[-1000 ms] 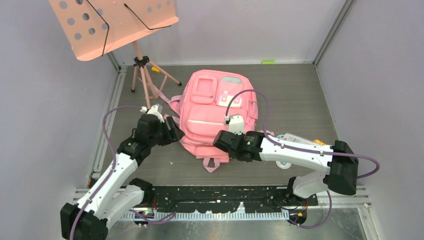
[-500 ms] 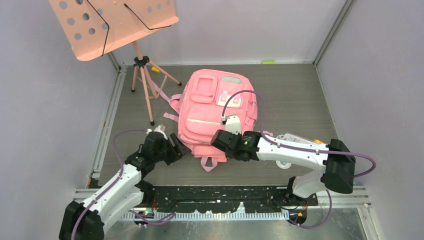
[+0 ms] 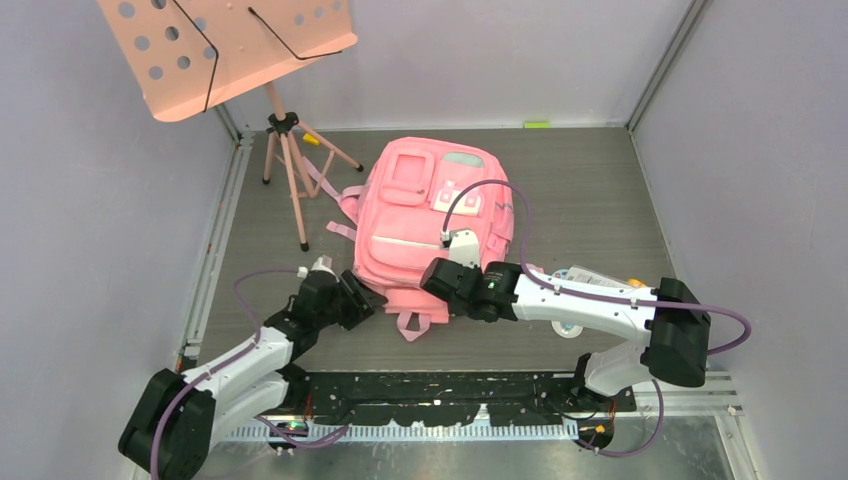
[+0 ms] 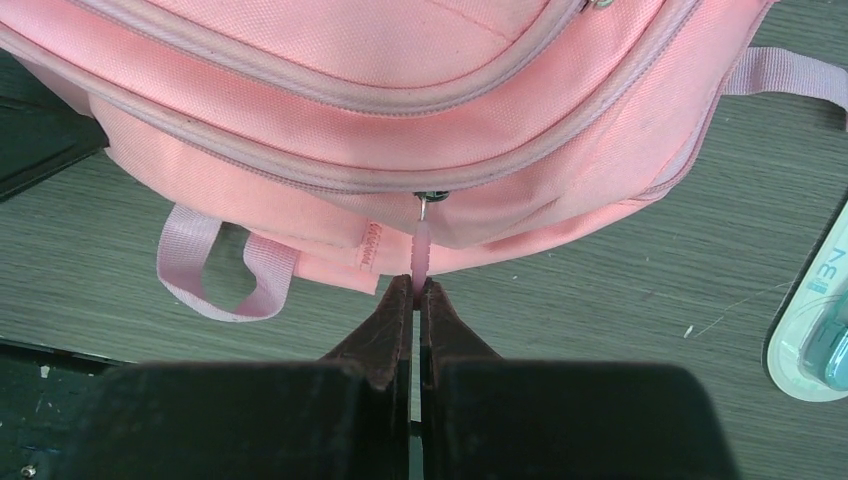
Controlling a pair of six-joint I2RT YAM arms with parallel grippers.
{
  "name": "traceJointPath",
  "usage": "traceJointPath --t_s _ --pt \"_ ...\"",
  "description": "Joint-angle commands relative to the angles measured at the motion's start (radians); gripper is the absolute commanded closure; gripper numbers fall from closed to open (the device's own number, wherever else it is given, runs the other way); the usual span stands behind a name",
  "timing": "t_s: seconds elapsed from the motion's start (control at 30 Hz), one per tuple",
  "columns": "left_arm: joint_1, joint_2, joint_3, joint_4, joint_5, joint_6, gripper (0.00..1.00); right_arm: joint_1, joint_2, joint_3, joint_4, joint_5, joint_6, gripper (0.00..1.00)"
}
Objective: Pack the student bag
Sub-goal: Zip the student bag at the center of the board.
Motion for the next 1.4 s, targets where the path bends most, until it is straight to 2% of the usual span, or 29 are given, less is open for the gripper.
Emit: traceJointPath --t_s 0.0,0.2,0.43,0.6,0.83,0.97,1.03,1.1,1.17,1.37 --pt "0.000 -0.017 -0.030 0.136 -0.103 -0.068 0.46 -0.005 -0.022 0.030 0.093 0.042 0.011 1.00" --pt "0.000 -0.108 -0.072 0.107 -0.168 -0.112 0.52 -0.006 -0.030 0.019 0.088 0.045 0.021 1.00" --pt "0.000 -0.210 -0.093 0.016 -0.215 -0.123 0.49 -0.005 -0.034 0.017 0.088 0.046 0.022 1.00" --pt "0.000 -0.148 -0.093 0.065 -0.193 -0.121 0.49 -0.005 -0.033 0.020 0.088 0.042 0.023 1.00" --pt "0.000 0.044 -0.080 0.237 -0.161 -0.118 0.52 -0.005 -0.046 0.011 0.088 0.048 0.028 1.00" --pt "0.000 0.138 -0.063 0.318 -0.149 -0.112 0.61 -0.005 -0.054 0.006 0.086 0.052 0.031 1.00" --pt "0.000 0.164 -0.055 0.339 -0.154 -0.110 0.72 -0.005 -0.056 0.005 0.078 0.058 0.034 1.00" --pt "0.000 0.170 -0.048 0.339 -0.166 -0.104 0.88 -0.006 -0.057 0.007 0.052 0.076 0.044 1.00" --pt "0.000 0.157 -0.036 0.312 -0.185 -0.090 0.99 -0.005 -0.056 0.011 0.006 0.106 0.063 1.00" --pt "0.016 0.037 -0.002 0.105 -0.250 -0.021 1.00 -0.061 -0.100 -0.021 -0.088 0.137 0.091 1.00"
